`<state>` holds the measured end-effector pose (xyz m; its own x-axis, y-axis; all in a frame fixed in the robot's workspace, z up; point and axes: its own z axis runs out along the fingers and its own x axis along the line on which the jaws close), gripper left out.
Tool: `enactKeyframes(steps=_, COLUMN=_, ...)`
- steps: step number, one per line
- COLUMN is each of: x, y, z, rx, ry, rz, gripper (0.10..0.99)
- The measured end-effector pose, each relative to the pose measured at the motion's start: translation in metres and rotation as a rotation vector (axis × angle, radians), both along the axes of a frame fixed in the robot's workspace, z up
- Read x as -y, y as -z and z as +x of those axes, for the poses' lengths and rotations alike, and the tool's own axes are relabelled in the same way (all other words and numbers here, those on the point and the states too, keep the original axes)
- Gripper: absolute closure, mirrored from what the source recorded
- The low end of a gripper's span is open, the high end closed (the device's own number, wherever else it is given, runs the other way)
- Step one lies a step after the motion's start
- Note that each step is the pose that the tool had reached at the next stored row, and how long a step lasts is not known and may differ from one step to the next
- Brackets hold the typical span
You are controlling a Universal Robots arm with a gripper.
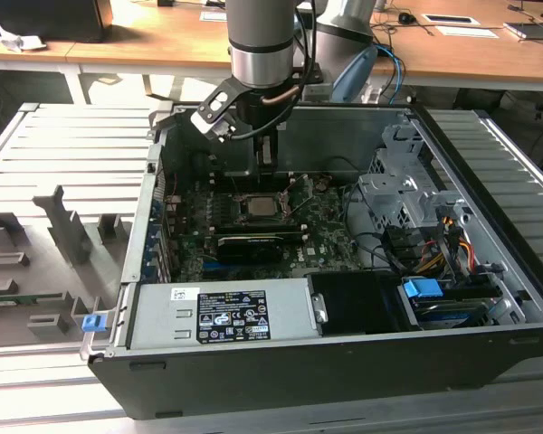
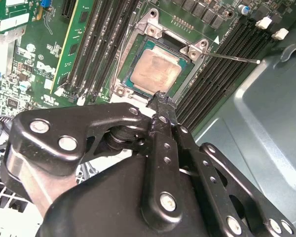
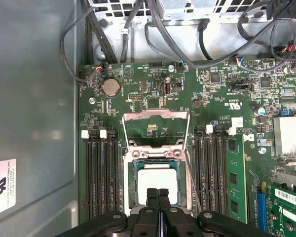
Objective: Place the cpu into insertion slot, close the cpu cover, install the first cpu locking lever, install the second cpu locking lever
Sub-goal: 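Close the cpu cover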
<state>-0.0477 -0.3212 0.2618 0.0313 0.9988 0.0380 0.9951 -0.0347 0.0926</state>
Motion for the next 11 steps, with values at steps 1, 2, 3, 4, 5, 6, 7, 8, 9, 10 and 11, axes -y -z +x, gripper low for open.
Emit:
enactKeyframes(steps=1, x=0.0000, y=-0.0006, z=0.0000, rx=0.0000, ry=0.000, rz=0.000, gripper=0.980)
enactKeyframes(steps=2, x=0.0000, y=-0.0009, z=0.0000, rx=0.0000, ry=0.000, rz=0.000, gripper=0.980)
enactKeyframes(steps=3, x=-0.0001, y=-0.0011, z=0.0000, rx=0.0000, ry=0.000, rz=0.000, gripper=0.980)
enactKeyframes(steps=4, x=-0.0001, y=-0.0016, z=0.0000, rx=0.0000, ry=0.000, rz=0.000, gripper=0.980)
enactKeyframes(steps=5, x=-0.0001, y=-0.0018, z=0.0000, rx=0.0001, ry=0.000, rz=0.000, gripper=0.980)
enactKeyframes(steps=6, x=-0.0001, y=-0.0020, z=0.0000, rx=0.0001, ry=0.000, rz=0.000, gripper=0.980)
enactKeyframes(steps=7, x=-0.0001, y=-0.0025, z=0.0000, rx=0.0000, ry=0.000, rz=0.000, gripper=0.980)
enactKeyframes(steps=8, x=-0.0001, y=-0.0030, z=0.0000, rx=0.0000, ry=0.000, rz=0.000, gripper=0.980)
enactKeyframes(steps=9, x=-0.0001, y=-0.0033, z=0.0000, rx=0.0001, ry=0.000, rz=0.000, gripper=0.980)
enactKeyframes(steps=10, x=-0.0001, y=-0.0035, z=0.0000, rx=0.0000, ry=0.000, rz=0.000, gripper=0.980)
enactKeyframes(steps=11, x=-0.0001, y=-0.0038, z=0.0000, rx=0.0000, ry=0.000, rz=0.000, gripper=0.980)
